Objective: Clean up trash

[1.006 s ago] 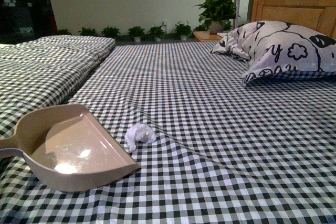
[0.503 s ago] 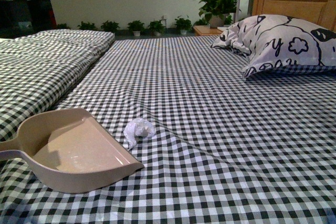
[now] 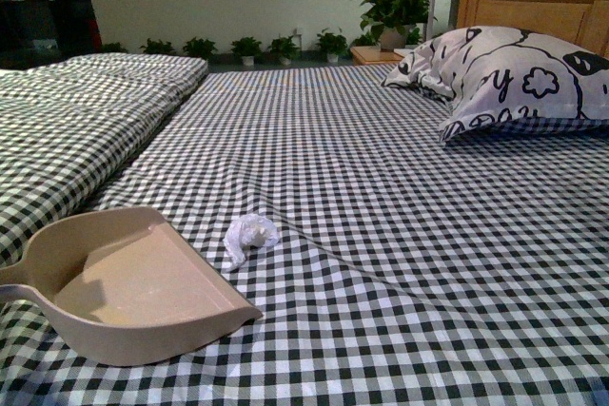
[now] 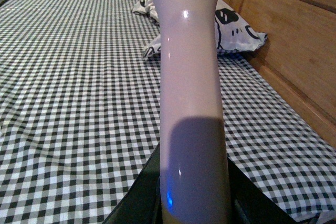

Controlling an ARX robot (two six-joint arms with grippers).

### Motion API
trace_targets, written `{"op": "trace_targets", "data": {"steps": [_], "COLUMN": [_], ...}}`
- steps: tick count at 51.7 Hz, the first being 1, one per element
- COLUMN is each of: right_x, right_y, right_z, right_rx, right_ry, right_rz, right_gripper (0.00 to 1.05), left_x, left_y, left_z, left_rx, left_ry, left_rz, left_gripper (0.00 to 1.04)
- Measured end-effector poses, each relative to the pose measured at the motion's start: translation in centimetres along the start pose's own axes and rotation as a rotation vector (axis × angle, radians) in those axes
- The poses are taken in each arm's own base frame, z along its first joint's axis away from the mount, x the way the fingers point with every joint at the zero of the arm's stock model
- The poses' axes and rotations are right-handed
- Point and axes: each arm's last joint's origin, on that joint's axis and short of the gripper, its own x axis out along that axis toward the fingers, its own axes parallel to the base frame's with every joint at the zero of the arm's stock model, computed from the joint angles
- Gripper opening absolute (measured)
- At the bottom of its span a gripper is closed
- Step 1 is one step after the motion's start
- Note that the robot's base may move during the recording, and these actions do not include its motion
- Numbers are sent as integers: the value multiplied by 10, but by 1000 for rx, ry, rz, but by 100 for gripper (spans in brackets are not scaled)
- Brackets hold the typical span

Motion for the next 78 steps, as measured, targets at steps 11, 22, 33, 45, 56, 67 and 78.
{"op": "trace_targets", "data": {"steps": [11, 22, 33, 45, 56, 67, 78], "right_x": [0, 0, 0, 0, 18, 81, 141], "right_y": [0, 0, 0, 0, 0, -1, 34], "right_z": [0, 0, 0, 0, -3, -2, -13], "right_rx": [0, 0, 0, 0, -11, 96, 95], "right_ry": [0, 0, 0, 0, 202, 315, 367], "right_rz": [0, 0, 0, 0, -47, 52, 296], "right_gripper": [19, 19, 19, 19, 19, 19, 19], "left_x": [-1, -1, -1, -1, -1, -1, -1], "left_y": [0, 0, 0, 0, 0, 0, 0], "left_z": [-2, -2, -2, -2, -2, -2, -2], "left_rx": [-6, -1, 0, 0, 0, 1, 1], "left_ry": [4, 3, 3, 3, 3, 3, 3], "left_rz": [-4, 0, 1, 1, 1, 0, 0], "left_gripper": [26, 26, 26, 26, 26, 26, 26]}}
